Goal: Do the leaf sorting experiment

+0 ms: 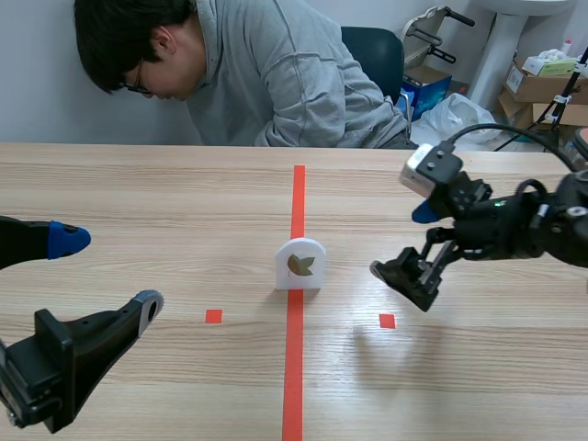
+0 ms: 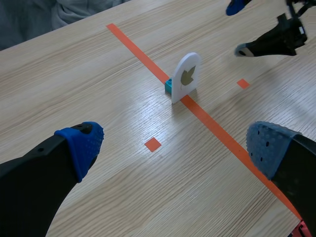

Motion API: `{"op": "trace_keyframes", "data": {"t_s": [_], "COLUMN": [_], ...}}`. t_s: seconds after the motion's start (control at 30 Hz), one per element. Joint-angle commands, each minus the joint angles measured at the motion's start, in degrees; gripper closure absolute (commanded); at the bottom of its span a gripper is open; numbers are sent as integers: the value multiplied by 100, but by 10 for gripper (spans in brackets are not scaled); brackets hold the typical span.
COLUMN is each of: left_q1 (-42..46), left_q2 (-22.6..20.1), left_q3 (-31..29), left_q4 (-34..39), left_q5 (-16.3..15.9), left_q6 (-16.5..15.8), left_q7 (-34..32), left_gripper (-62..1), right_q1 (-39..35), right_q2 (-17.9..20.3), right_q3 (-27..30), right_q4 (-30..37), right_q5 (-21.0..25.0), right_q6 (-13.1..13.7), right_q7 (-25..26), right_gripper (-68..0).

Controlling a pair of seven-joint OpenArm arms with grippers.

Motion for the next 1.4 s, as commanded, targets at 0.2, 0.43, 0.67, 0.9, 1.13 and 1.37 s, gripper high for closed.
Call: {"op": "trace_keyframes", "data": {"t_s": [0.2,0.43,0.67,0.9,1.13,1.37], "left_q1": [46,46,46,44,44,44], "left_q2": [48,201,221,221,221,219], "left_q3": [-37,-37,-37,-37,-37,-37], "left_q4": [42,42,42,42,42,42], "left_q5": [-59,-57,-57,-57,-57,-57], "left_q6": [-15,-15,-15,-15,-15,-15], "left_q7": [-52,-48,-46,-57,-55,-39], "left_gripper": [-622,-622,-622,-622,-622,-622], "right_q1": [673,922,946,946,946,944], "right_q2": [-699,-1233,-1327,-1329,-1329,-1329], "right_q3": [-802,-1300,-1399,-1399,-1399,-1399], "right_q4": [-522,-964,-1014,-1014,-1014,-1014], "right_q5": [-275,-577,-601,-601,-601,-599], "right_q6": [4,-2,-42,-44,-44,-42], "right_q7": [122,278,365,428,426,426], "right_gripper": [-655,-655,-651,-447,-258,-60]}}
